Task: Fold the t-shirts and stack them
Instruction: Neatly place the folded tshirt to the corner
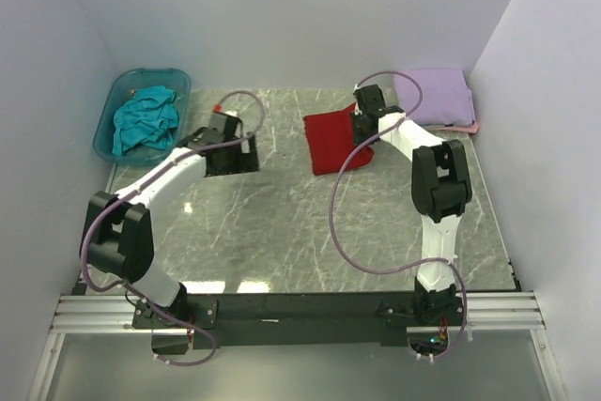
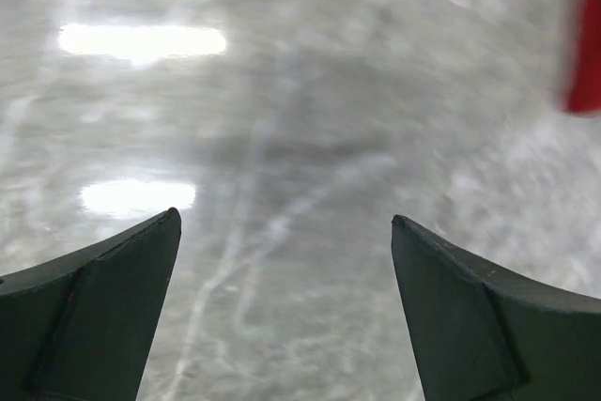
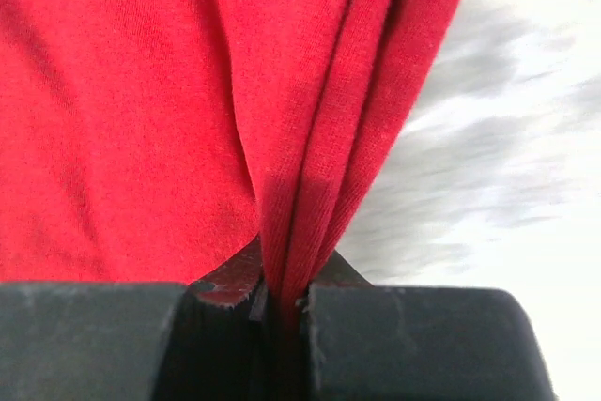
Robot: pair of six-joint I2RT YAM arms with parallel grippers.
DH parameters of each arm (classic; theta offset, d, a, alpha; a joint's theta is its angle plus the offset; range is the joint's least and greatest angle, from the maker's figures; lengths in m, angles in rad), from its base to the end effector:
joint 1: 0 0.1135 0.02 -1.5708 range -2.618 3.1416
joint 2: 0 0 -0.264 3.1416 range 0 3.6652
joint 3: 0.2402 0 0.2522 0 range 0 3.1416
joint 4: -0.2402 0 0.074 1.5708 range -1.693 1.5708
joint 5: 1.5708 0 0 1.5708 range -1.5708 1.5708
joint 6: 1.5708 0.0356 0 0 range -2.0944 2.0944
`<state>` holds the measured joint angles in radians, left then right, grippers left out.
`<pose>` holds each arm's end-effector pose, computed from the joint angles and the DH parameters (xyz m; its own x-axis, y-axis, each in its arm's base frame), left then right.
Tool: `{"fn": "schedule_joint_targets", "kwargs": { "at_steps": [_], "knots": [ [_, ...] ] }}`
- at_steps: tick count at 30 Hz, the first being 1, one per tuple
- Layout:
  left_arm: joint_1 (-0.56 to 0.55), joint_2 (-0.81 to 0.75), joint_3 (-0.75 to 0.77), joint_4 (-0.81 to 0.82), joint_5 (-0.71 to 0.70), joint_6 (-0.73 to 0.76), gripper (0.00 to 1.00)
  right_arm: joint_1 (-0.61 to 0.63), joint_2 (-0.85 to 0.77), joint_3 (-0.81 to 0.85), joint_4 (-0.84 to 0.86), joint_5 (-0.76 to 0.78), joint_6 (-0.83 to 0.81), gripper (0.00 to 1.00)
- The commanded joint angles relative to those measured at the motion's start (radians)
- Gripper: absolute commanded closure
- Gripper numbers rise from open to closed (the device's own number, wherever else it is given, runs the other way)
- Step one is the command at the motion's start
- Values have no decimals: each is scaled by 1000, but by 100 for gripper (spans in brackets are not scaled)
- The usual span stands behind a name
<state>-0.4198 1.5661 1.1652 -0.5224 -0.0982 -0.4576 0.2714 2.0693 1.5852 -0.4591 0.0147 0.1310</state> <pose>0.3062 -0.1328 0.2499 -0.8087 -0.1205 -0.5757 -0.0063 0.9805 -0.1963 0.4388 0.1216 0.1958 -0.8071 -0.0890 -0.5837 -0.1556 0.9857 0.0649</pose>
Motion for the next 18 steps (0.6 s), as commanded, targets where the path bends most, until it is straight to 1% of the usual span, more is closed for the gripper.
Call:
{"fn": "schedule_joint_targets", "kwargs": {
  "at_steps": [1,2,4,5,6,8,12,14,18],
  "knots": [
    [99,-28,-53,-18,6,-56,1,-21,28,110,-13,238,-161,100],
    [127,-38,-76,11,6,-64,1,-34,34,146,-1,272,-204,100],
    [144,-51,-123,19,-15,-84,1,-41,54,182,16,297,-260,100],
    [153,-55,-133,13,-26,-88,0,-44,63,215,37,312,-322,100],
    [156,-64,-142,12,-28,-93,1,-43,83,235,46,348,-353,100],
    [156,-103,-183,18,-20,-102,0,-54,109,306,51,361,-428,100],
    [158,-158,-234,-8,0,-134,1,-90,195,447,20,357,-465,100],
    [158,-175,-240,-30,15,-150,0,-109,213,520,7,332,-461,100],
    [158,-186,-248,-80,51,-162,1,-150,247,617,-3,283,-458,100]
  ]
}}
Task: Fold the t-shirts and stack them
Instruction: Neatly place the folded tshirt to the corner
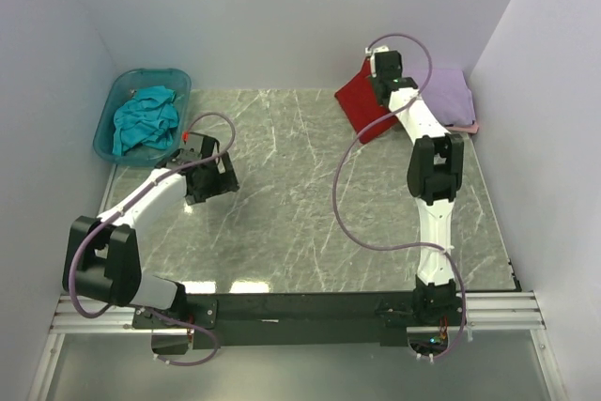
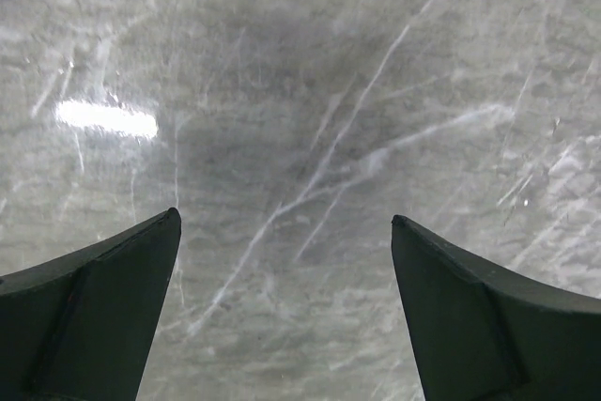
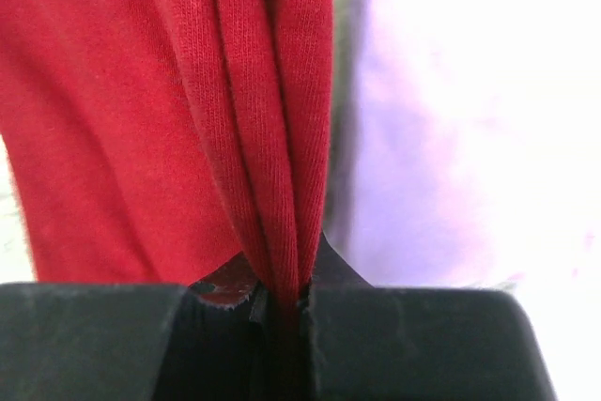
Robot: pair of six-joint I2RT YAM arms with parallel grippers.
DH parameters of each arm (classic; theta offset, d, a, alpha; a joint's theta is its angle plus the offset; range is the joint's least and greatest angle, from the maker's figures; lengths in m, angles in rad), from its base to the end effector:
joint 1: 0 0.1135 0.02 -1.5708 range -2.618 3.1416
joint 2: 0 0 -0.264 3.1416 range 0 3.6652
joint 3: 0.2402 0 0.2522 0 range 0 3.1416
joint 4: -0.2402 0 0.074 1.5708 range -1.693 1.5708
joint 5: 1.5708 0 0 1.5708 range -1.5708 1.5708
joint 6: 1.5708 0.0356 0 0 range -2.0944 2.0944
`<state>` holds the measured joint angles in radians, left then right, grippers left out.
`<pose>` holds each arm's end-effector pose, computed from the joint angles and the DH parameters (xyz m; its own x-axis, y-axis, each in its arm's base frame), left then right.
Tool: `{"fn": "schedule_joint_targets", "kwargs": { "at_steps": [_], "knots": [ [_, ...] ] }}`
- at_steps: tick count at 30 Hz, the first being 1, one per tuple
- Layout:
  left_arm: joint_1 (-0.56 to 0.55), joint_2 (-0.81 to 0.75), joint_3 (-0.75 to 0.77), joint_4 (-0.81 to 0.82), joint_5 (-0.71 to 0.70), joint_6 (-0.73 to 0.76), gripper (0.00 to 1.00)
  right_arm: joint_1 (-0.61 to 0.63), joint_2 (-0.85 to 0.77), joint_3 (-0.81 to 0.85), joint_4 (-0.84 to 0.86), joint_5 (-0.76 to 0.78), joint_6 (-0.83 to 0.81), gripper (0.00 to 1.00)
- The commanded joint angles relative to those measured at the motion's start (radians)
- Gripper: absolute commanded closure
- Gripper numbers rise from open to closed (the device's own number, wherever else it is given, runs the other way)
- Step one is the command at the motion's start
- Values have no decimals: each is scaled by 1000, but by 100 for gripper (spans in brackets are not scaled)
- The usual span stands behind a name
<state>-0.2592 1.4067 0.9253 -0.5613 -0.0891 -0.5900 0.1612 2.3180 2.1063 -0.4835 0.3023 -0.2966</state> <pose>0.2685 -0.0679 0.2192 -0.8117 -0.3581 -0.4615 -0.2884 0.9327 -0.2165 0.5292 0.0753 0.2452 -0.6258 -0.3844 -0.6787 -0.1155 0.9062 -0.4068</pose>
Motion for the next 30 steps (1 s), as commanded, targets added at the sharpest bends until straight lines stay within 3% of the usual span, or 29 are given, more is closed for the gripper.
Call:
{"fn": "schedule_joint_targets", "kwargs": {
  "at_steps": [1,21,30],
  "knots": [
    [-3,-23,-9,-60,45,-31,1,-46,0,107,23,-12,-32,100],
    [-5,32,-66,-69,107,-45,1,-210,-48,216,-9,-213,48,100],
    [-5,31,-72,-75,111,-48,1,-282,-55,189,34,-249,43,100]
  ]
}}
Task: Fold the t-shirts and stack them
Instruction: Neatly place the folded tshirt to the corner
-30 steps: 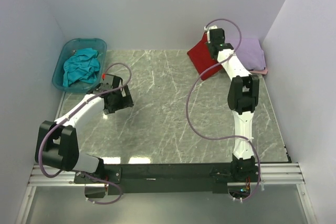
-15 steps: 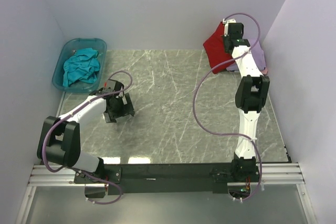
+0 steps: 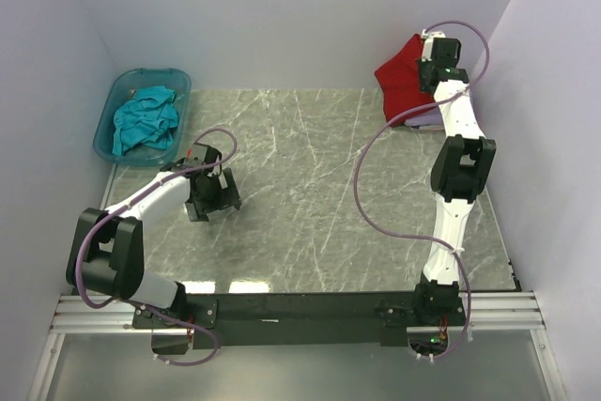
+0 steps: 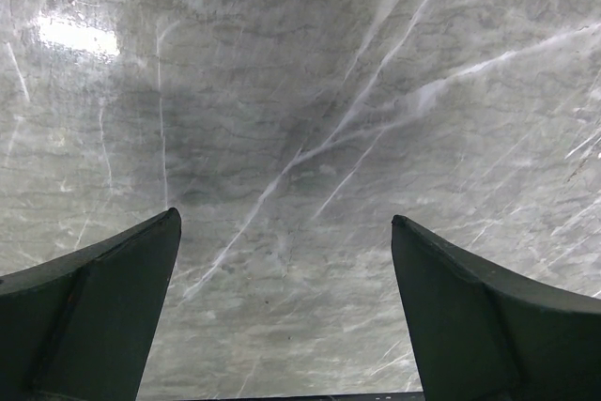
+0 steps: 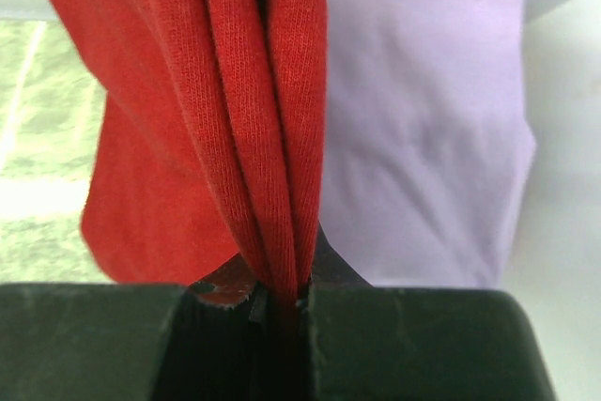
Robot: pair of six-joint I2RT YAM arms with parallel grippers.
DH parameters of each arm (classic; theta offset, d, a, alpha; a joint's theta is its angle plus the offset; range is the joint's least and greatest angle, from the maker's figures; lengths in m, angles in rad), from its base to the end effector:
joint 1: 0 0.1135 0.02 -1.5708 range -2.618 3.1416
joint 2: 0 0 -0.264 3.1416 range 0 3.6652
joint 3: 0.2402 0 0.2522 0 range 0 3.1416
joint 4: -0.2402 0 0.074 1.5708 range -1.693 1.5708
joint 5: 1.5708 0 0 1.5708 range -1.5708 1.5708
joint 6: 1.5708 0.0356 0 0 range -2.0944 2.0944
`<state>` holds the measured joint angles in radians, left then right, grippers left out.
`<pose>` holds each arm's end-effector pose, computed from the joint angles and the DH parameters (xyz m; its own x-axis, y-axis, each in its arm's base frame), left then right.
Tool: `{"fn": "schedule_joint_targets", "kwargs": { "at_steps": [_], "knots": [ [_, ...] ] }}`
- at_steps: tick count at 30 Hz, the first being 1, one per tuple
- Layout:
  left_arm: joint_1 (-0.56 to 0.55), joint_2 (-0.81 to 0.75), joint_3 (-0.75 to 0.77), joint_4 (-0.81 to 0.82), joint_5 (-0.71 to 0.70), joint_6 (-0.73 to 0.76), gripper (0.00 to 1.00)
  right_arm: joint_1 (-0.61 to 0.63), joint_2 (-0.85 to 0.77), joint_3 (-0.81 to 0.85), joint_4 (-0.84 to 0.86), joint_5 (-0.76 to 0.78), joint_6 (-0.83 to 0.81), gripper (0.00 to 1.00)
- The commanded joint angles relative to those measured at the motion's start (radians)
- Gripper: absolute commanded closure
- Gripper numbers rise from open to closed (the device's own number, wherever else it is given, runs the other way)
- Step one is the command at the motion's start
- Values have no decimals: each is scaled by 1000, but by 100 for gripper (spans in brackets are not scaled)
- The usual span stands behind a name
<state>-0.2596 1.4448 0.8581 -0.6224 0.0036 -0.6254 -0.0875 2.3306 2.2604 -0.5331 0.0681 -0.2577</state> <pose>0.2540 -0.0676 0.1872 -0.8839 -0.3710 -0.2849 -0.3201 0.9238 -0.2099 0.5383 -0.0497 0.2854 -0.5830 -0.2041 -0.7864 -0.0057 0.9689 -0.2472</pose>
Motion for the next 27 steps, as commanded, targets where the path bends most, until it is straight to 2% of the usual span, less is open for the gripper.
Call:
{"fn": "schedule_joint_targets", "kwargs": {
  "at_steps": [1,27],
  "knots": [
    [-4,-7,-7,-11,22,-13,1,-38,-65,30,91,-13,6,100],
    [-9,5,-41,9,61,-13,2,-130,23,-62,212,65,-51,99]
  ]
}}
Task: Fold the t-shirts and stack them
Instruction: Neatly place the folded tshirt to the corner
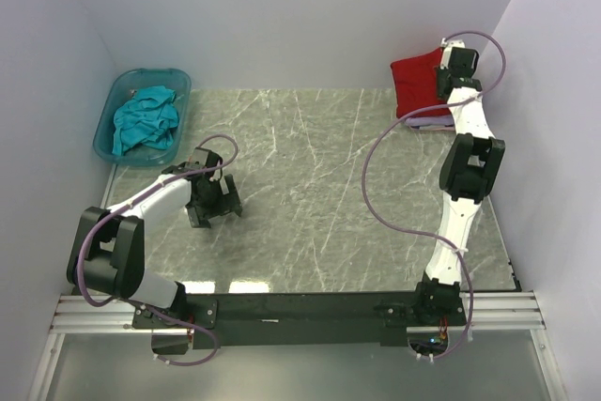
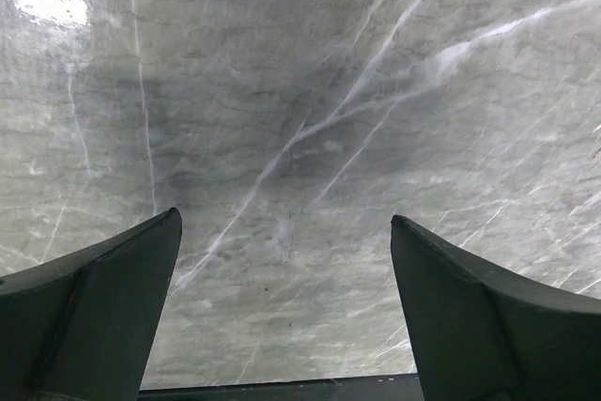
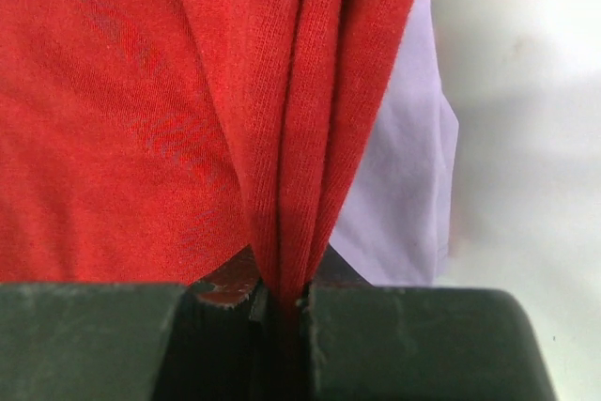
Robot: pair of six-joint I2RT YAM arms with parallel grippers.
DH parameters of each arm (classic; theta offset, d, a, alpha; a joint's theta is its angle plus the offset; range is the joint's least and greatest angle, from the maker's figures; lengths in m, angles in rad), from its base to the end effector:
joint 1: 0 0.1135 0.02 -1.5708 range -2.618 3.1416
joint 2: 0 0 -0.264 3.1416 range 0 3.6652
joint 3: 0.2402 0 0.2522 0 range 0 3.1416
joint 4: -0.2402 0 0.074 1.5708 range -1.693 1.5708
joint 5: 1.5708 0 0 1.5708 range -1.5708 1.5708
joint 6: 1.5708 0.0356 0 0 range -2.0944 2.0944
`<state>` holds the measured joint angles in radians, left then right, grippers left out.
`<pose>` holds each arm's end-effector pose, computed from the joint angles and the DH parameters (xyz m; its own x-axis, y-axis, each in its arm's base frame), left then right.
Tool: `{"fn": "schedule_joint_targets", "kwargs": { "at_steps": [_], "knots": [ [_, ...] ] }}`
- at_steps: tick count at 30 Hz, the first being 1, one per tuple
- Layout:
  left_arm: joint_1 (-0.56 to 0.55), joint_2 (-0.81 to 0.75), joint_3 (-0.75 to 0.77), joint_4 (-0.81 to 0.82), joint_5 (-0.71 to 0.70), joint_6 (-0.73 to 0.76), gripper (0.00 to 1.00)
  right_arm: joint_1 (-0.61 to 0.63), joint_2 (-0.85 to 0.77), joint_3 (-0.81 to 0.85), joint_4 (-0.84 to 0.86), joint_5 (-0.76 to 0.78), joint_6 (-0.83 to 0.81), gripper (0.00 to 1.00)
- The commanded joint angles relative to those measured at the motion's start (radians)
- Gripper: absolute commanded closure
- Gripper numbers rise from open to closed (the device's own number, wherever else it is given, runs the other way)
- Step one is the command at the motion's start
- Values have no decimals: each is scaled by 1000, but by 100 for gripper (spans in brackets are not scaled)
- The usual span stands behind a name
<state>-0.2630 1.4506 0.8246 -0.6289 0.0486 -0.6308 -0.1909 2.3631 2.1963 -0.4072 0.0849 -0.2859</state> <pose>0.2468 -0.0682 0.1766 -0.9030 -0.3670 -0.2236 -0.3198 0.9214 -0.2205 0.5408 -0.1076 0.2579 -0.5845 -0.1732 -0.7927 0.0981 0.9547 -0.2810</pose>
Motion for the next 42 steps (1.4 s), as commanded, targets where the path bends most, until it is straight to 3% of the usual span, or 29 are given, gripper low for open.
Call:
{"fn": "schedule_joint_targets", "kwargs": {
  "at_steps": [1,9,12,16,19,23,30,33,42],
  "knots": [
    [-5,-1,-8,17,17,-7,2,-28,-10,-1,93,50,-25,98],
    [-12,-1,-12,23,22,-9,2,-38,1,-15,131,116,-47,85],
    [-13,1,-13,21,20,-7,2,-42,2,-17,154,151,-44,74],
    [-16,-2,-13,24,23,-10,2,-45,-1,-18,191,225,-27,50],
    [-18,-9,-19,24,22,-12,2,-48,-13,-20,196,285,-3,43],
    [-19,-18,-27,31,23,-15,2,-41,-91,-62,179,228,34,39],
    [-22,-90,-62,60,42,-30,2,54,-275,-350,246,6,36,33],
    [-22,-122,-79,70,43,-32,2,128,-301,-406,271,25,25,33],
    [-22,-228,-114,81,54,-35,3,243,-177,-293,219,251,-67,36]
  ]
}}
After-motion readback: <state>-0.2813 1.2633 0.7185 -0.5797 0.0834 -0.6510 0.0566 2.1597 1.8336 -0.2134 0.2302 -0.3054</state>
